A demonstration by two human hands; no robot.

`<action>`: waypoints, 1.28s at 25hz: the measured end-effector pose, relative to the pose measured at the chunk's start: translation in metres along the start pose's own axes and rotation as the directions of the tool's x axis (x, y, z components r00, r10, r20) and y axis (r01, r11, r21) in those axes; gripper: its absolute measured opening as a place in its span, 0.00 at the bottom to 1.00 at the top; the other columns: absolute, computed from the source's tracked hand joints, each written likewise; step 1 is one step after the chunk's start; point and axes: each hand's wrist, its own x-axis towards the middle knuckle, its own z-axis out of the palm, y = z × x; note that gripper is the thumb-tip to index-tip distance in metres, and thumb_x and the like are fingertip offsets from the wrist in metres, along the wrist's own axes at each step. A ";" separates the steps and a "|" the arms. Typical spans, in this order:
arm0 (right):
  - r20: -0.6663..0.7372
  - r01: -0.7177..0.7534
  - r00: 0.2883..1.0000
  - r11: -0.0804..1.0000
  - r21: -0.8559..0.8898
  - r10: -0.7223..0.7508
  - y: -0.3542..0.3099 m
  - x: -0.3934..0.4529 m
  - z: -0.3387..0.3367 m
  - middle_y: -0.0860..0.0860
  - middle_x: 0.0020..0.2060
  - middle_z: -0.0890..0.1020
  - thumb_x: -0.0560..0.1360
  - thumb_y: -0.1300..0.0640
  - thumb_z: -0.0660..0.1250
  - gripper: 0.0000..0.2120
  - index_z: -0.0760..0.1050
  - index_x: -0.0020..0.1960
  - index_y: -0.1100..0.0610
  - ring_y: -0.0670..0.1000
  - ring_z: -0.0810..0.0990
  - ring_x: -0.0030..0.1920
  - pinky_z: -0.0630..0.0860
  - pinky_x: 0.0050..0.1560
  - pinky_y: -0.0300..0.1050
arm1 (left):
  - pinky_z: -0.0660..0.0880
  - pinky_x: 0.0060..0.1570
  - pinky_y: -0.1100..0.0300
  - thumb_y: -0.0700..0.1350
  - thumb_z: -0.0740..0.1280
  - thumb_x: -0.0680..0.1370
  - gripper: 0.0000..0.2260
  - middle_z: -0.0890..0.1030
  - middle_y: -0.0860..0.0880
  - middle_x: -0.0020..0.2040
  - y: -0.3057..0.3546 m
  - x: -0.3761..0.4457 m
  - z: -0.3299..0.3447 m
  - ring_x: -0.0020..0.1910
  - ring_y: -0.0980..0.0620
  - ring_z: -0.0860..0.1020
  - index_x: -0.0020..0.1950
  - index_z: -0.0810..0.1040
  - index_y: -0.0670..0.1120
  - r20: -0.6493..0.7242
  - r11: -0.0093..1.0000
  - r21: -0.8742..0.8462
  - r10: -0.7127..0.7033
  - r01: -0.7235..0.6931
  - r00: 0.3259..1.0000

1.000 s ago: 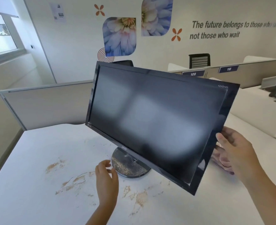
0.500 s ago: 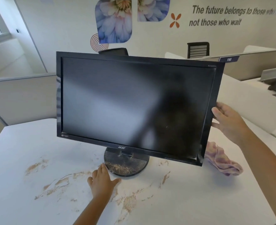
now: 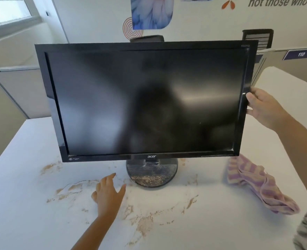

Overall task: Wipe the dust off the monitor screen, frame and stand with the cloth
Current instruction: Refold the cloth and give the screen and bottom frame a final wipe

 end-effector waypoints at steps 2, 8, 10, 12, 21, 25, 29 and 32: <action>0.032 0.006 0.999 1.000 -0.027 -0.005 -0.003 0.017 0.001 0.40 0.51 0.81 0.82 0.50 0.53 0.12 0.72 0.61 0.46 0.39 0.80 0.52 0.78 0.46 0.30 | 0.62 0.64 0.48 0.61 0.66 0.71 0.30 0.68 0.50 0.69 0.004 -0.004 0.001 0.67 0.48 0.65 0.70 0.63 0.52 0.096 0.984 0.152 0.081 -0.095 0.992; 0.141 0.059 0.989 0.996 -0.061 -0.050 -0.001 0.067 0.003 0.55 0.54 0.78 0.82 0.58 0.53 0.14 0.68 0.67 0.59 0.45 0.81 0.51 0.78 0.52 0.39 | 0.60 0.64 0.54 0.66 0.62 0.71 0.33 0.66 0.55 0.70 0.037 -0.015 0.028 0.68 0.53 0.63 0.71 0.59 0.53 0.172 0.949 0.293 0.071 -0.120 0.983; 0.143 0.064 0.989 0.992 -0.113 -0.047 0.001 0.070 0.006 0.55 0.55 0.78 0.83 0.57 0.53 0.13 0.69 0.65 0.56 0.49 0.79 0.55 0.76 0.59 0.46 | 0.61 0.63 0.55 0.65 0.62 0.71 0.33 0.67 0.55 0.69 0.041 -0.014 0.032 0.67 0.53 0.64 0.70 0.60 0.52 0.149 0.950 0.295 0.065 -0.107 0.987; 0.131 0.058 0.991 0.989 -0.139 -0.040 -0.003 0.066 0.007 0.53 0.56 0.78 0.83 0.53 0.53 0.13 0.70 0.64 0.53 0.49 0.78 0.56 0.75 0.58 0.43 | 0.62 0.61 0.55 0.66 0.61 0.71 0.33 0.68 0.54 0.67 0.041 -0.013 0.036 0.65 0.53 0.65 0.70 0.60 0.52 0.130 0.948 0.304 0.062 -0.099 0.990; 0.078 0.008 0.995 0.739 -0.673 0.060 0.078 -0.044 0.008 0.54 0.67 0.73 0.74 0.44 0.68 0.29 0.65 0.71 0.52 0.55 0.72 0.65 0.67 0.64 0.51 | 0.65 0.58 0.48 0.66 0.58 0.71 0.26 0.74 0.49 0.61 0.046 -0.033 0.026 0.59 0.48 0.70 0.60 0.72 0.51 -0.021 0.989 0.149 -0.002 0.005 1.000; 0.102 -0.099 0.881 0.390 -0.915 0.462 0.162 -0.111 0.013 0.51 0.63 0.71 0.72 0.40 0.68 0.34 0.58 0.73 0.47 0.54 0.76 0.58 0.73 0.58 0.47 | 0.69 0.49 0.54 0.70 0.48 0.72 0.27 0.76 0.56 0.50 0.066 -0.075 0.029 0.50 0.53 0.74 0.51 0.76 0.53 0.113 0.882 0.185 0.419 -0.434 0.901; 0.318 -0.024 0.927 0.881 -0.472 0.196 0.135 -0.117 -0.015 0.49 0.37 0.66 0.72 0.56 0.72 0.14 0.65 0.47 0.54 0.45 0.68 0.32 0.59 0.30 0.48 | 0.62 0.59 0.64 0.66 0.59 0.72 0.24 0.69 0.59 0.63 0.124 -0.090 0.033 0.62 0.59 0.66 0.64 0.68 0.56 0.473 0.852 -0.186 0.514 -0.490 0.715; 0.013 -0.180 0.983 0.966 -0.184 0.185 0.093 -0.121 -0.039 0.54 0.50 0.79 0.71 0.59 0.73 0.16 0.71 0.55 0.54 0.49 0.80 0.48 0.77 0.48 0.53 | 0.69 0.59 0.65 0.60 0.68 0.71 0.29 0.67 0.56 0.69 0.185 -0.096 0.033 0.61 0.60 0.69 0.69 0.64 0.55 0.645 0.851 -0.505 0.485 -0.148 0.590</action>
